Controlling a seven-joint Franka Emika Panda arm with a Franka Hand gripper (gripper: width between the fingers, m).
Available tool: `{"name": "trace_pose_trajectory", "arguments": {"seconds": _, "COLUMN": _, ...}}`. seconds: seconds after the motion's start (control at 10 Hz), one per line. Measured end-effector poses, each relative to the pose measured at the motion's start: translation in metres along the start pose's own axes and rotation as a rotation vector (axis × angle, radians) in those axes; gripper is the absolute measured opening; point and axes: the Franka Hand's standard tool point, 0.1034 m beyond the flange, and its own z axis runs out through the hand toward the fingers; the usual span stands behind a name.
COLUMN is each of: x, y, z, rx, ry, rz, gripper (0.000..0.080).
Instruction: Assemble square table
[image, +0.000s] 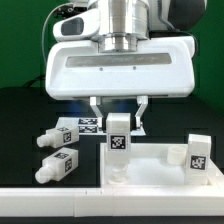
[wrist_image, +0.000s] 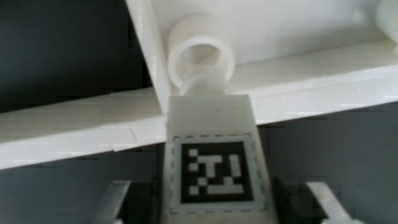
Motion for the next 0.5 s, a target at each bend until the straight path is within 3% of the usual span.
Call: {"name": "trace_pose_trajectory", "arguments": {"seconds": 0.5, "x": -0.0115, "y": 0.0028, "z": 0.0146, "rx": -0.012, "ry": -0.006, "rz": -0.005, "gripper": 0.0285}}
